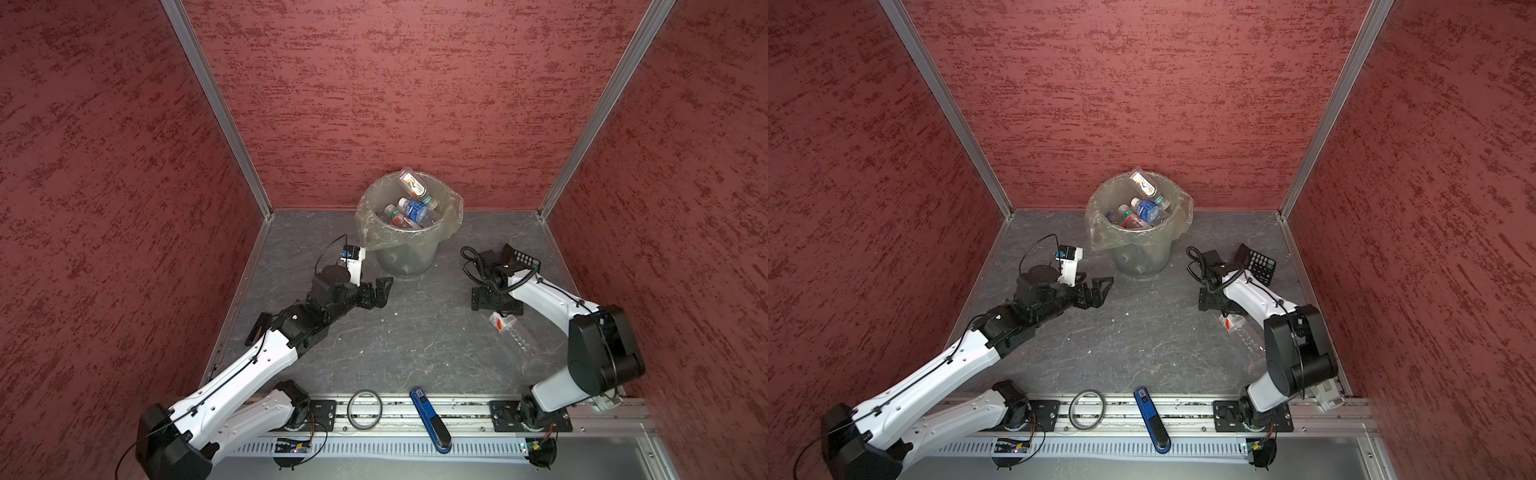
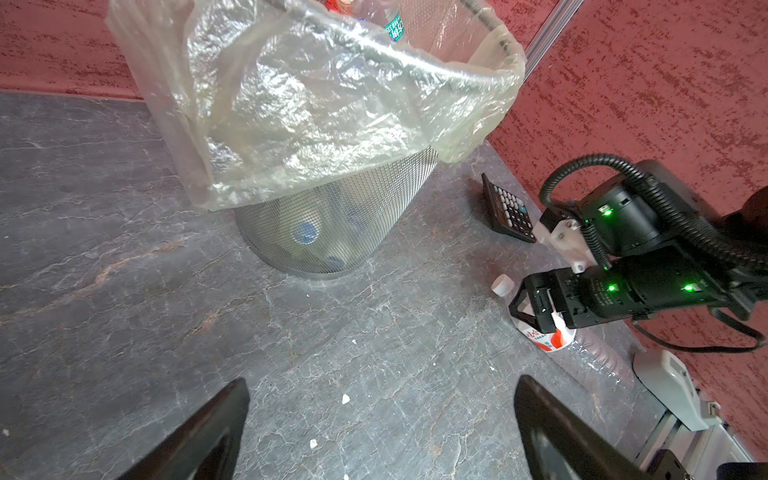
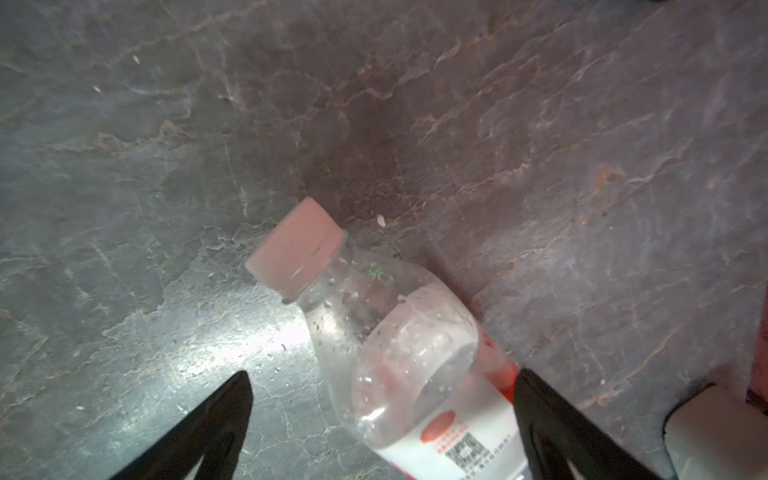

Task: Throw the plastic bottles in the bin
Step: 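Withdraw the left gripper while the right gripper lowers onto the large red-white bottle, then close the right gripper around the large bottle's body and lift it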

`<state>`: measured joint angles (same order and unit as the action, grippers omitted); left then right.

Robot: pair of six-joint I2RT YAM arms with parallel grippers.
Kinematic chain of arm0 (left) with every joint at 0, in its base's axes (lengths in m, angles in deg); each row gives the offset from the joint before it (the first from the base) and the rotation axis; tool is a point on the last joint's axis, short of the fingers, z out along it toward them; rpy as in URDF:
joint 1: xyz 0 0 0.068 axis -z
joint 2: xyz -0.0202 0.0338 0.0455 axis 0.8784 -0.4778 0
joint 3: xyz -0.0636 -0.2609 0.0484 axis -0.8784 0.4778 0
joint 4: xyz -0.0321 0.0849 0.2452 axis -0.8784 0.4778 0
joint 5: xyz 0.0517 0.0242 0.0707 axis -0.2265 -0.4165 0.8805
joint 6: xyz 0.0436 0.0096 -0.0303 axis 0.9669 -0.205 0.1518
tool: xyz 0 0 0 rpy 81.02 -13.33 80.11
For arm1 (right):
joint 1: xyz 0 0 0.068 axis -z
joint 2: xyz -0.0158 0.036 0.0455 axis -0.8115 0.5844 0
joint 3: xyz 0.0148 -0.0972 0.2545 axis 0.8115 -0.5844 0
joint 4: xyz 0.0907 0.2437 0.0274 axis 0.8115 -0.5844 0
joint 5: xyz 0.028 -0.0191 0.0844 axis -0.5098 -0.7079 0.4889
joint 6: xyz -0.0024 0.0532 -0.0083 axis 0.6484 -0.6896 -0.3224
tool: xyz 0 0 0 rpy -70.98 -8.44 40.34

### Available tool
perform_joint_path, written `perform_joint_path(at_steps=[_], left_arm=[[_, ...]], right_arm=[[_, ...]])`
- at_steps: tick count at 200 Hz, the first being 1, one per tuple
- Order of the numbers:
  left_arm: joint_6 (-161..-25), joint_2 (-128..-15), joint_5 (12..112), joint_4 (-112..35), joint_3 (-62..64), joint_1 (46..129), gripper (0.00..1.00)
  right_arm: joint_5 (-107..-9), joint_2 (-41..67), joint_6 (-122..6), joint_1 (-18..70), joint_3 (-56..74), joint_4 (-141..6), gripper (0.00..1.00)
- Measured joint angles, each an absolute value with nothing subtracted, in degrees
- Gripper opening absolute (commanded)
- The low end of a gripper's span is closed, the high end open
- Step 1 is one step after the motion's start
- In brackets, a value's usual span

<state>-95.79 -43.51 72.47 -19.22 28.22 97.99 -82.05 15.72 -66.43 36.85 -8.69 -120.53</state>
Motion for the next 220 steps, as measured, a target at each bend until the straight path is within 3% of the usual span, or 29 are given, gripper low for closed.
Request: perform_joint_path(at_steps=[59, 93, 132, 170, 187, 205, 220], left_arm=[[-96.2, -42.7, 69.9, -19.5, 29.0, 94.4, 1.0], [-96.6, -42.5, 68.8, -20.0, 29.4, 93.3, 1.0], [-97.2, -42.8, 68.1, -21.1, 29.4, 93.2, 1.0], [-97.7, -43.2, 67.4, -21.3, 29.4, 93.1, 1.0], [-97.7, -43.2, 67.3, -21.3, 29.4, 93.1, 1.0], [-98.0, -43.2, 67.3, -21.3, 29.6, 93.1, 1.0], [-98.3, -43.2, 67.2, -21.3, 29.8, 93.1, 1.0]], right_arm=[[-79.8, 21.3, -65.0, 37.1, -8.6, -119.9, 0.97], [-78.1, 21.1, -65.0, 37.1, -8.6, -119.4, 0.74], [-74.6, 20.9, -66.4, 37.1, -8.6, -116.6, 0.54], [-72.6, 22.2, -67.6, 37.1, -6.7, -114.4, 0.46], [-71.9, 24.0, -68.1, 37.1, -4.3, -113.5, 0.51], [-71.4, 26.2, -68.8, 37.1, -0.9, -112.5, 0.8], [-71.3, 27.7, -68.8, 37.1, 1.8, -111.6, 0.91]])
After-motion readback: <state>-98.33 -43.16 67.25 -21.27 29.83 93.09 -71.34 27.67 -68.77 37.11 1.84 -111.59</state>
